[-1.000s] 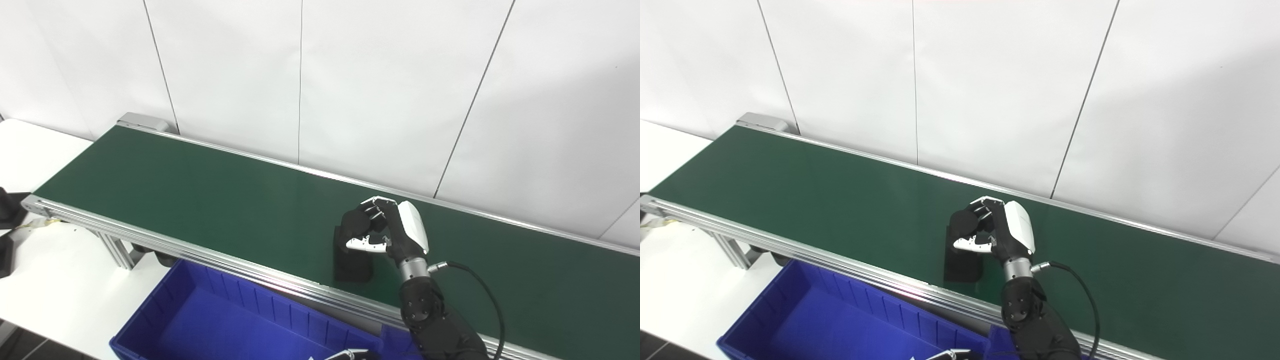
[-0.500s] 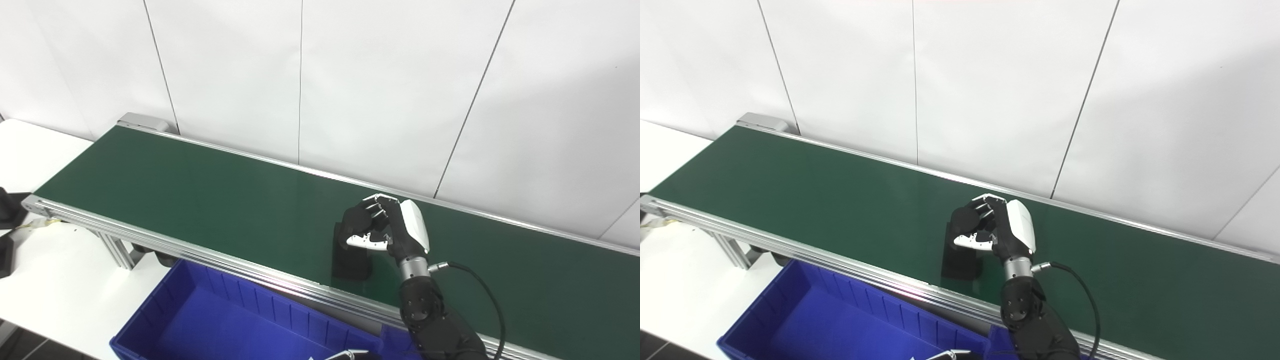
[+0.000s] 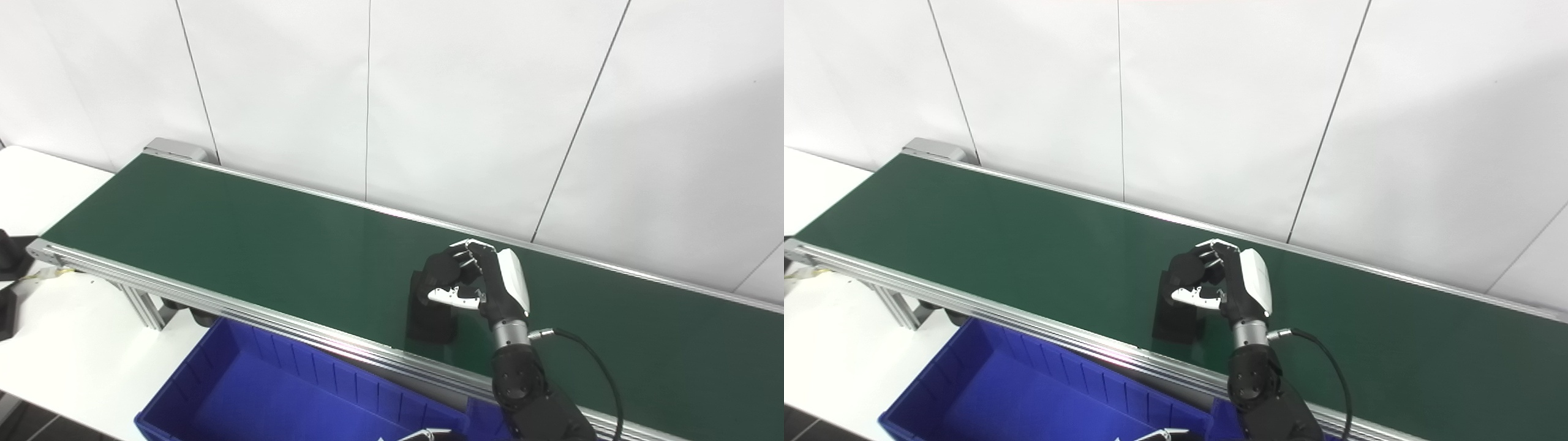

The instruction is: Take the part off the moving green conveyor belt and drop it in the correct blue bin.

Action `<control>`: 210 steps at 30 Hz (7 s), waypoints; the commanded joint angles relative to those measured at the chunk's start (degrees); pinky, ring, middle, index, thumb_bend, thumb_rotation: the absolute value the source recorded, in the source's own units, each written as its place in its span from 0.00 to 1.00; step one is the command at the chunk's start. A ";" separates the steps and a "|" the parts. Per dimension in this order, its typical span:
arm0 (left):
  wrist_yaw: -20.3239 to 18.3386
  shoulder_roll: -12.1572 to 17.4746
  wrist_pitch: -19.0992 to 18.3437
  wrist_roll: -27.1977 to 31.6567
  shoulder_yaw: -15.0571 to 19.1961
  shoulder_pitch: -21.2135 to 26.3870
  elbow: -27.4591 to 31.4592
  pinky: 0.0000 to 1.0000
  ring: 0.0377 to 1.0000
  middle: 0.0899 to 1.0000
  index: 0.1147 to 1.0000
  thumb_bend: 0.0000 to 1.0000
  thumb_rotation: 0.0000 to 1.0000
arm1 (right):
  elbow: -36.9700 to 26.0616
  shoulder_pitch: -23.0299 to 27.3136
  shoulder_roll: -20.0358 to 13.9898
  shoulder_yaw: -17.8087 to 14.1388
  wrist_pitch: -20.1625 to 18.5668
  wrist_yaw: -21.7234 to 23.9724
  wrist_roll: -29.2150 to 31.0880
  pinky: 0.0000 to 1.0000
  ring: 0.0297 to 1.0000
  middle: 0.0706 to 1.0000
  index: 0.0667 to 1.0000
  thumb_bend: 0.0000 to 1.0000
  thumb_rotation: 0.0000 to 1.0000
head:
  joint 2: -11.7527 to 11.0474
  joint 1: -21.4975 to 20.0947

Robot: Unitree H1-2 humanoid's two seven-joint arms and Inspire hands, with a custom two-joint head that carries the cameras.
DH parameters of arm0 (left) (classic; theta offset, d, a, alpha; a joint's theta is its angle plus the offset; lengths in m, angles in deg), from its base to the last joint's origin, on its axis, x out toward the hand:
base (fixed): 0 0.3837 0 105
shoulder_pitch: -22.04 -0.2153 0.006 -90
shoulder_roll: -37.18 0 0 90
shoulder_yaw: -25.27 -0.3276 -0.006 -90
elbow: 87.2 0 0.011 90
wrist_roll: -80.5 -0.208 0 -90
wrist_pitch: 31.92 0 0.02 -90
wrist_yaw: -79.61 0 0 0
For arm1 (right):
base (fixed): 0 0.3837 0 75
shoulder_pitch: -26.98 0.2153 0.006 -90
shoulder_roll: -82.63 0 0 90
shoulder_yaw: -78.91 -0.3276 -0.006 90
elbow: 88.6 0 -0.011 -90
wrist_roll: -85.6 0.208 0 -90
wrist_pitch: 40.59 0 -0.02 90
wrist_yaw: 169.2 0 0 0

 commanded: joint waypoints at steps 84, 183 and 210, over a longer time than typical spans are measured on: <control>-12.15 9.68 -11.41 12.66 14.60 6.82 9.67 0.71 0.75 0.76 0.77 0.93 0.31 | -87.24 -56.47 -5.88 -14.32 -22.84 22.15 -4.67 0.40 0.41 0.46 0.48 0.52 0.00 | 25.24 -24.27; -12.69 11.90 -19.59 12.53 14.41 -1.54 26.06 0.73 0.76 0.77 0.78 0.90 0.29 | -59.63 -44.04 -18.49 -5.38 -20.50 18.93 -28.83 0.59 0.67 0.69 0.70 0.88 0.26 | 30.05 -21.19; -10.83 8.06 -17.99 7.94 11.85 0.00 23.06 0.72 0.74 0.75 0.77 0.87 0.25 | -64.62 -46.54 -20.99 -9.81 -17.73 21.76 -18.88 0.68 0.74 0.78 0.81 0.85 0.62 | 28.25 -6.15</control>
